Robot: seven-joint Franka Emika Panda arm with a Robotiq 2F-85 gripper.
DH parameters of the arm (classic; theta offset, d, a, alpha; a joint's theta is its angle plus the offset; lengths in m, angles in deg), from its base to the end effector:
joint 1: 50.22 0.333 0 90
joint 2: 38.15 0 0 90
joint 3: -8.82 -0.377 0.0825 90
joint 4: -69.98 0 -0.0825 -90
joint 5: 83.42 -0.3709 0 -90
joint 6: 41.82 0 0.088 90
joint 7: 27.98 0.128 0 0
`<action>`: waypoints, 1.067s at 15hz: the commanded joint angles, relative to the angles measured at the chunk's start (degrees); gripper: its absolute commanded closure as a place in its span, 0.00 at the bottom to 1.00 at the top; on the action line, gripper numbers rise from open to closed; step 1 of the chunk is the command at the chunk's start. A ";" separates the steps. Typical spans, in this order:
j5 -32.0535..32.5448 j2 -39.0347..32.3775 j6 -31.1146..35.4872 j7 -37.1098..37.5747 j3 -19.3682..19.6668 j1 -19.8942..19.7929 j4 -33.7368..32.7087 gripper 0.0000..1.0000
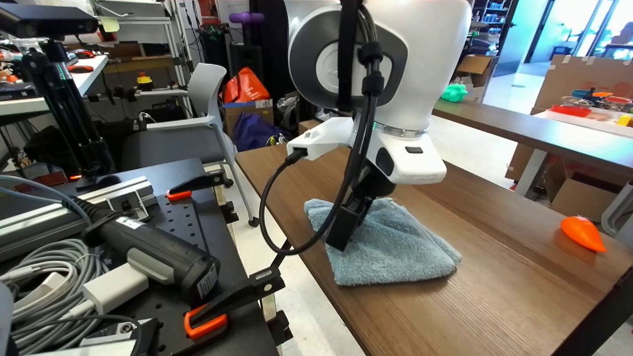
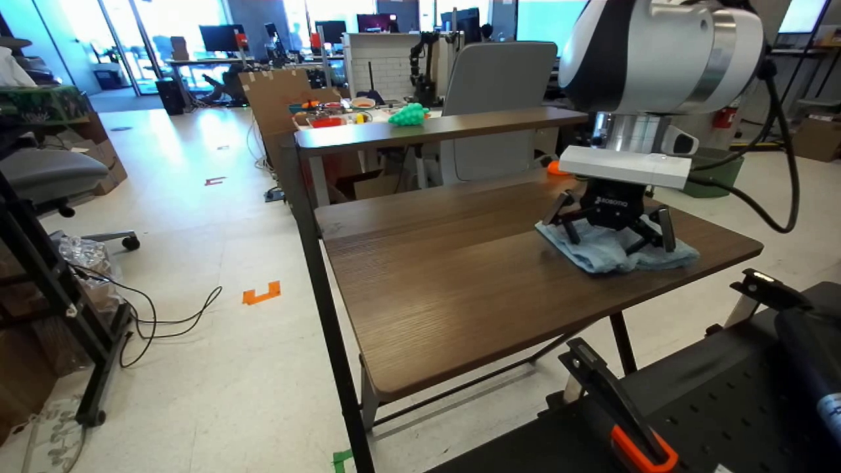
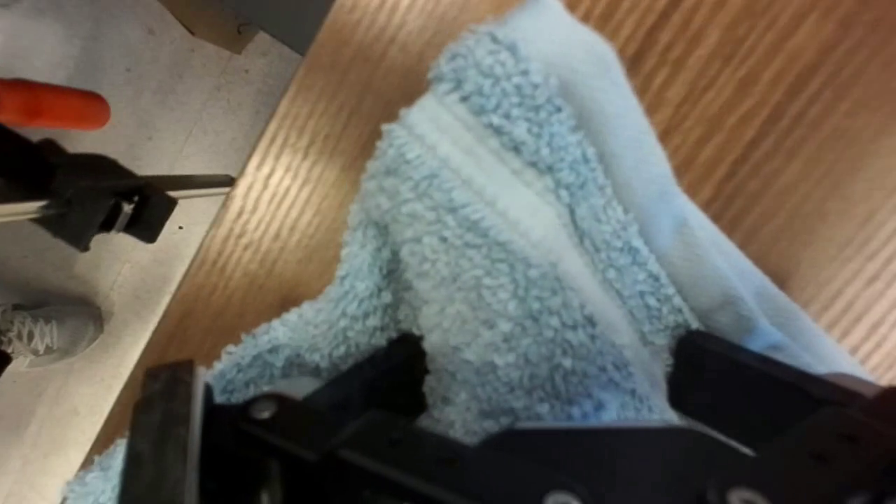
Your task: Wipe the table with the towel
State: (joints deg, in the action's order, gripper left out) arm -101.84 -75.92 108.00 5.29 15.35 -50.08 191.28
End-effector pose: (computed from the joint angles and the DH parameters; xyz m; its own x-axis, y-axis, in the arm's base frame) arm 0.5683 -0.0683 0.1254 0.5602 -0.8137 -0.1549 -0.8188 -0.5723 0.0449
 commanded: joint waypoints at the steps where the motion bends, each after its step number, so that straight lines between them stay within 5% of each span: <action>1: -3.04 -4.42 -5.87 7.75 0.43 -0.61 -10.18 0.00; 7: -1.72 -12.26 -9.00 26.62 3.25 0.03 -24.19 0.00; 10: 0.16 -13.90 -9.88 32.00 2.48 2.01 -26.12 0.00; 15: 0.98 -10.68 -11.10 30.22 -3.87 7.21 -22.53 0.00; 16: 1.13 -9.47 -10.41 25.84 -4.96 5.39 -20.45 0.00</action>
State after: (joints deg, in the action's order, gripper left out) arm -102.01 -87.68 98.30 35.70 13.47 -44.73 167.23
